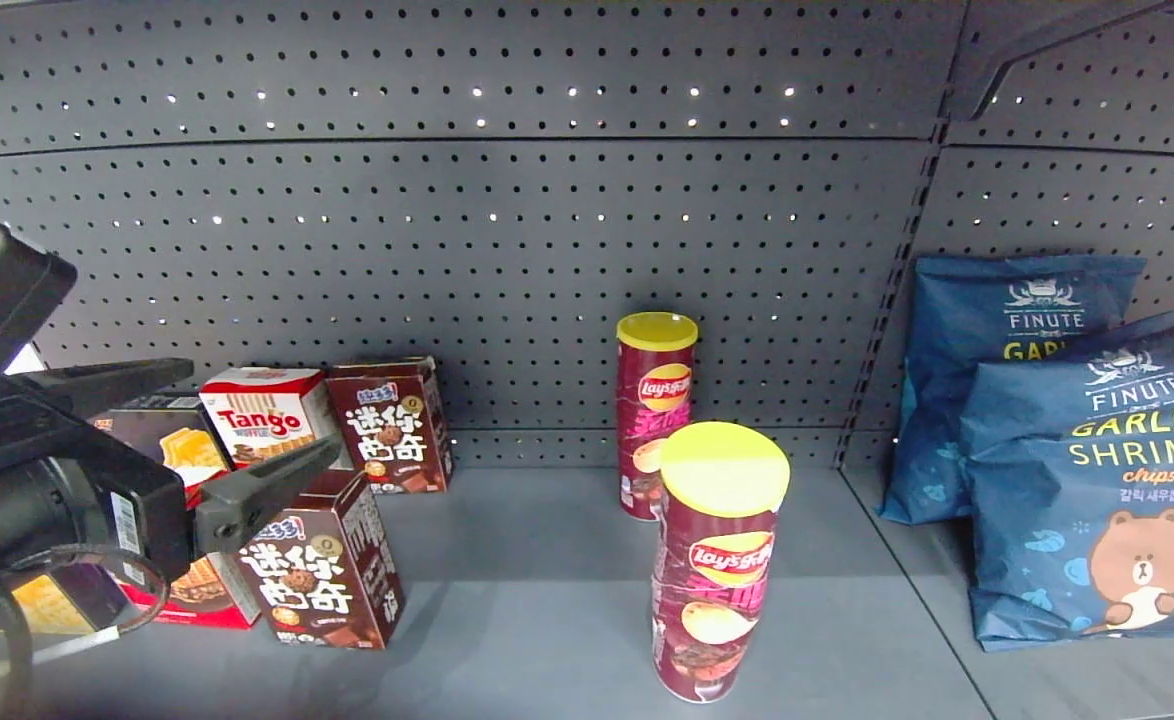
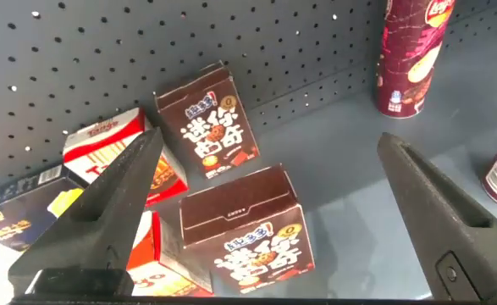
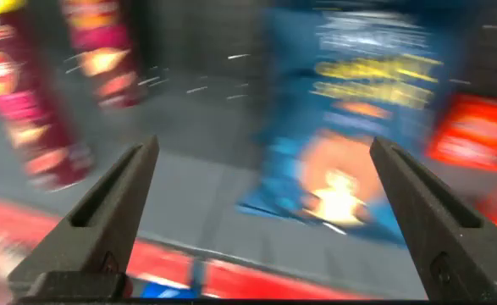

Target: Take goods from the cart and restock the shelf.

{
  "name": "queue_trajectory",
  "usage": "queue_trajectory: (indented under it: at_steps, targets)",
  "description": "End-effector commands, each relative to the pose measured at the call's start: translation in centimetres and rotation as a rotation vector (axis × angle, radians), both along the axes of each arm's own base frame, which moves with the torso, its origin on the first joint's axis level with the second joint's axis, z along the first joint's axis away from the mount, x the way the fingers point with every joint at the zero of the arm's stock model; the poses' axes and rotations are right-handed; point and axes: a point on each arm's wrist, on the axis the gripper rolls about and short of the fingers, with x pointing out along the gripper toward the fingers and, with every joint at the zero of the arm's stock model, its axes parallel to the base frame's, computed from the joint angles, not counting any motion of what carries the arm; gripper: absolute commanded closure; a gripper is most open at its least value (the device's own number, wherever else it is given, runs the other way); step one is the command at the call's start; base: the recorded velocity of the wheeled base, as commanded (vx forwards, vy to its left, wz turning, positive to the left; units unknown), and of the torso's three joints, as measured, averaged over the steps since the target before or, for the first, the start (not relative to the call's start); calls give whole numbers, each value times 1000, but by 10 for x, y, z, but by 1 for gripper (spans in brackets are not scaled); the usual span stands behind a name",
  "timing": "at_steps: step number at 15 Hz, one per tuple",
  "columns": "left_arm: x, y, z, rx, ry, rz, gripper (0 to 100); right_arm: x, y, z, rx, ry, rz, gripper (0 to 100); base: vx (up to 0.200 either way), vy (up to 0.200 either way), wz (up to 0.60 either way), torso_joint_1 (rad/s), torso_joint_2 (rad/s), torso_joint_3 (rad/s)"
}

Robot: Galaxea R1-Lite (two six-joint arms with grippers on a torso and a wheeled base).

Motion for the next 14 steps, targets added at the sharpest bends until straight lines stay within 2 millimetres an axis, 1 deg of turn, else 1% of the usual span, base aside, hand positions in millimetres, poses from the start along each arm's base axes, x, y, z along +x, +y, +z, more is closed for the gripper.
queue_trajectory:
  at_steps: [1,2,3,4,5,7,11,14]
  targets:
    - [3,-1,-1,4,7,0,0,56,26,3,-58,215,244,0,0,0,0,0,0,0]
    - [4,-2,-1,6,10,-2,0,61,32,-3,-71,260,280,0,0,0,0,0,0,0]
    - [7,-4,0,4,7,-2,0,69,43,-10,-96,319,345,0,0,0,0,0,0,0]
    - [8,-4,0,2,3,-2,0,71,47,-11,-106,334,354,0,0,0,0,0,0,0]
    - [11,-6,-1,-8,-11,0,0,81,59,-18,-140,386,369,0,0,0,0,0,0,0]
    - [12,-6,2,-17,-28,5,0,91,73,-25,-148,437,403,0,0,0,0,0,0,0]
    - [13,-5,3,-20,-29,8,0,107,95,-21,-183,456,426,0,0,0,0,0,0,0]
    - [13,-5,3,-21,-32,6,0,114,102,-26,-200,484,425,0,0,0,0,0,0,0]
